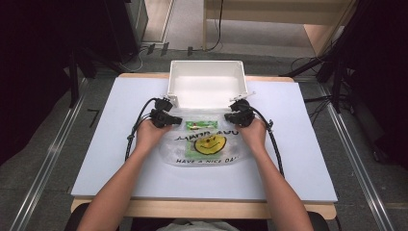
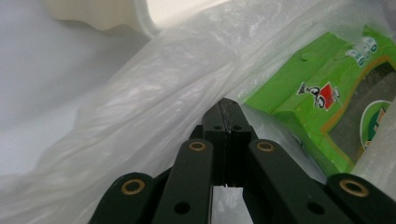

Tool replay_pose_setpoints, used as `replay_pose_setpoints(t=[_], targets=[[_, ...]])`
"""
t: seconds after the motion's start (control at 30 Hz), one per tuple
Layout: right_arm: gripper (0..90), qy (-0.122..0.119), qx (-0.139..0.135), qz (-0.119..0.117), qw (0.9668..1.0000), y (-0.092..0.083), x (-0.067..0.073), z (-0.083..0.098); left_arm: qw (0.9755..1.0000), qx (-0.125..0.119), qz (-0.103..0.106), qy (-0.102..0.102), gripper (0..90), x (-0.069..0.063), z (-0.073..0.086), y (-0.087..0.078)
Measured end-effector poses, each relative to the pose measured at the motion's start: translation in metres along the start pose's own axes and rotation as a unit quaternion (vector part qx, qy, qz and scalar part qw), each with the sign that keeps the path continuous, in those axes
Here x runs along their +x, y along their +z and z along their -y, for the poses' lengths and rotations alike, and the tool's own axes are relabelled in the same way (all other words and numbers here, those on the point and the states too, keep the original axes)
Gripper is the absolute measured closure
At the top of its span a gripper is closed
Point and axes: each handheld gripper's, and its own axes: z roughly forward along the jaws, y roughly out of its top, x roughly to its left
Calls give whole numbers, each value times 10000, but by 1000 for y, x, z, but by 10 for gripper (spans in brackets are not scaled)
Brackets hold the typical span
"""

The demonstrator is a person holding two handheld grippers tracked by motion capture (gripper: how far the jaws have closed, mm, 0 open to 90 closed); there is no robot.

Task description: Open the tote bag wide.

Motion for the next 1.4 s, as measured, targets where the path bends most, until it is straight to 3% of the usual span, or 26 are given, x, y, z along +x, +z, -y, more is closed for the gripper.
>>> replay_pose_setpoints(t=[0.13,0.27,0.33,0.43,0.53,0.6,0.77,0.83,0.9,1.0,1.07,1.17,1.4], targets=[[900,69,16,47,10000,-3,-8,2,9999,30,-141,37,900,2,2,-3],[900,89,130,133,9998,-7,-9,3,9999,-29,-155,-14,900,2,5,-4],[900,13,230,96,9997,-9,-6,1,9999,112,47,-114,900,1,3,-6],[900,-61,35,-207,9998,-19,1,-4,9999,33,147,-42,900,-6,3,-11],[900,-141,-142,-310,9993,-26,10,-9,9998,-49,204,-6,900,-11,1,-18],[900,-240,-81,-326,9991,-30,15,-15,9997,-68,225,44,900,-14,1,-21],[900,-317,-410,-480,9975,-36,24,-27,9993,-147,341,81,900,-20,2,-28],[900,-296,-288,-516,9978,-36,26,-31,9991,-152,376,93,900,-22,2,-29],[900,-330,-350,-529,9974,-36,28,-33,9991,-142,387,120,900,-24,2,-29],[900,-381,-364,-475,9975,-31,29,-37,9990,-104,417,122,900,-25,3,-27],[900,-292,-378,-522,9975,-25,26,-37,9988,-109,464,103,900,-25,5,-27],[900,-144,-196,-526,9983,-12,22,-33,9986,-67,510,100,900,-27,9,-25],[900,-219,110,-424,9988,6,21,-26,9982,42,588,123,900,-30,19,-23]])
